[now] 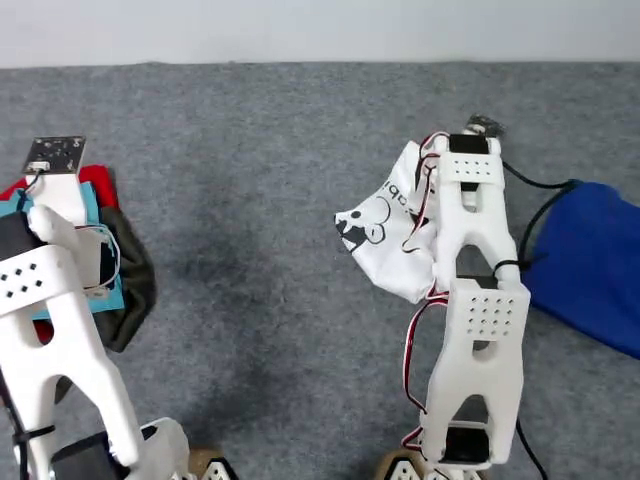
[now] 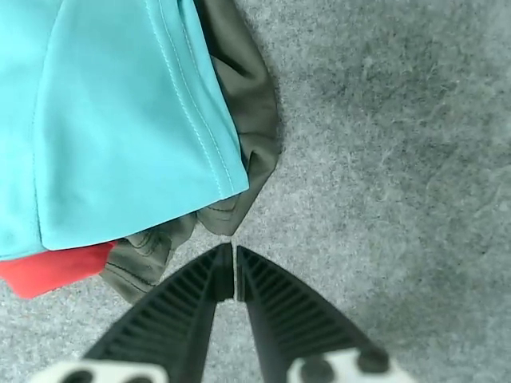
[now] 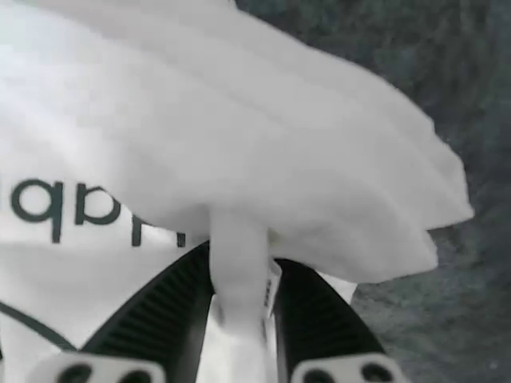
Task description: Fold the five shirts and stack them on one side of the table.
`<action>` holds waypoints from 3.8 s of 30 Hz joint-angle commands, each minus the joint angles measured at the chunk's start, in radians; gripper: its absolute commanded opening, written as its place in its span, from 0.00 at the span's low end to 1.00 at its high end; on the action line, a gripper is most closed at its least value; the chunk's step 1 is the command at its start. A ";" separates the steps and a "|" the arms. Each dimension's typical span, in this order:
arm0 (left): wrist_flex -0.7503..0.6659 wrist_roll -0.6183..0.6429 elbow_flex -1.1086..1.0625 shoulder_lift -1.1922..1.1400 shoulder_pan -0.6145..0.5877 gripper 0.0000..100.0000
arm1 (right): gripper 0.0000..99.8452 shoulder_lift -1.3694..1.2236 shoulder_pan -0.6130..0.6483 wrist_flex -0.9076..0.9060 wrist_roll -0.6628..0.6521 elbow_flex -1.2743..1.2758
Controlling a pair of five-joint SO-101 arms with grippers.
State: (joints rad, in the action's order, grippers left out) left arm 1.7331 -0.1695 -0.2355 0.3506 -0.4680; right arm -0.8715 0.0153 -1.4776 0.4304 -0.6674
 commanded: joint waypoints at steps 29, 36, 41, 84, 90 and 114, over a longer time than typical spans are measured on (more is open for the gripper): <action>0.018 -0.002 0.008 0.038 -0.008 0.01 | 0.01 0.489 -0.128 -0.271 -0.379 -0.094; 0.018 -0.002 0.008 0.038 -0.008 0.01 | 0.01 0.579 -0.260 -0.269 -0.539 -0.121; 0.018 -0.002 0.008 0.038 -0.008 0.01 | 0.01 0.627 -0.367 -0.260 -0.634 -0.123; 0.018 0.034 0.007 0.038 -0.002 0.01 | 0.29 0.375 -0.700 0.002 -0.875 -0.123; 0.018 0.034 0.007 0.038 -0.002 0.01 | 0.29 0.467 -0.631 -0.038 -0.807 -0.123; 0.018 0.034 0.004 0.037 -0.002 0.01 | 0.01 0.088 -0.430 -0.054 -0.761 -0.078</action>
State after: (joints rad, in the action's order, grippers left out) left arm 1.7331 -0.1450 -0.2355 0.3506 -0.4680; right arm -0.7825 -0.4680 -1.5620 -0.3399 -0.7365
